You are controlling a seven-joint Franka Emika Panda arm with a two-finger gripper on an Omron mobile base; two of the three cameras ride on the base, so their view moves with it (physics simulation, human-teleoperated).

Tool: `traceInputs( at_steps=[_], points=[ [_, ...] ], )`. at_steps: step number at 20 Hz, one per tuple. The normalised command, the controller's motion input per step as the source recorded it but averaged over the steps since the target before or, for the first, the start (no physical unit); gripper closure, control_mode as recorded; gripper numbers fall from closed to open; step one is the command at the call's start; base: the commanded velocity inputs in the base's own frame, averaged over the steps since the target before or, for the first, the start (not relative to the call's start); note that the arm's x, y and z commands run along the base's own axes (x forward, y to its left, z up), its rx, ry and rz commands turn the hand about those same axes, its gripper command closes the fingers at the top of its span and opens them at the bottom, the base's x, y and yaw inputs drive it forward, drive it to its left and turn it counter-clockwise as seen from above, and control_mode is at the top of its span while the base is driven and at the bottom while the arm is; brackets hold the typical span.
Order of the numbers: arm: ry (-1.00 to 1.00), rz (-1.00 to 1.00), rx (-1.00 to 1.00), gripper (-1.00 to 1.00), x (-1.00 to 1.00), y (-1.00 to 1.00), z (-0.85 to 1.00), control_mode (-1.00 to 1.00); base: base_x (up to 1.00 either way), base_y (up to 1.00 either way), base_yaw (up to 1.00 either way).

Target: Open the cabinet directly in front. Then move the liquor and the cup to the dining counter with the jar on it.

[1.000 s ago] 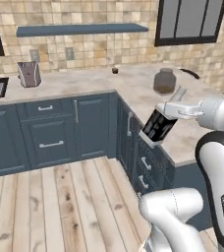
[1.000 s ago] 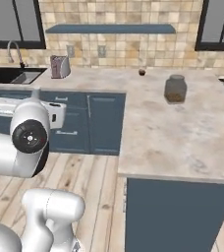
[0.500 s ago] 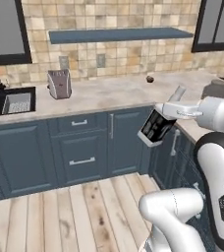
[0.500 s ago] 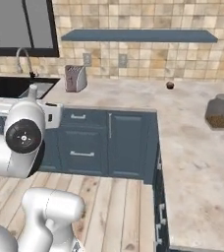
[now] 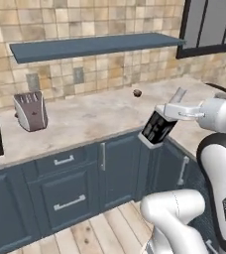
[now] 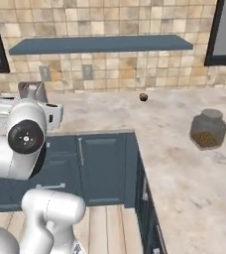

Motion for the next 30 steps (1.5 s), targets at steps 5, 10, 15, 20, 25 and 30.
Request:
traceInputs(
  at_steps=[5, 10, 15, 20, 25, 30],
  points=[
    [0.00, 0.00, 0.00, 1.00, 0.00, 0.00, 0.00, 1.00, 0.16, 0.06, -0.82],
    [0.00, 0.00, 0.00, 1.00, 0.00, 0.00, 0.00, 1.00, -0.03, 0.27, -0.95],
    [0.00, 0.00, 0.00, 1.00, 0.00, 0.00, 0.00, 1.00, 0.00, 0.03, -0.99],
    [0.00, 0.00, 0.00, 1.00, 0.00, 0.00, 0.00, 1.00, 0.00, 0.00, -0.90],
    [0.00, 0.00, 0.00, 1.00, 0.00, 0.00, 0.00, 1.00, 0.00, 0.00, -0.24],
    [0.00, 0.00, 0.00, 1.00, 0.00, 0.00, 0.00, 1.00, 0.06, 0.56, -0.01]
  ],
)
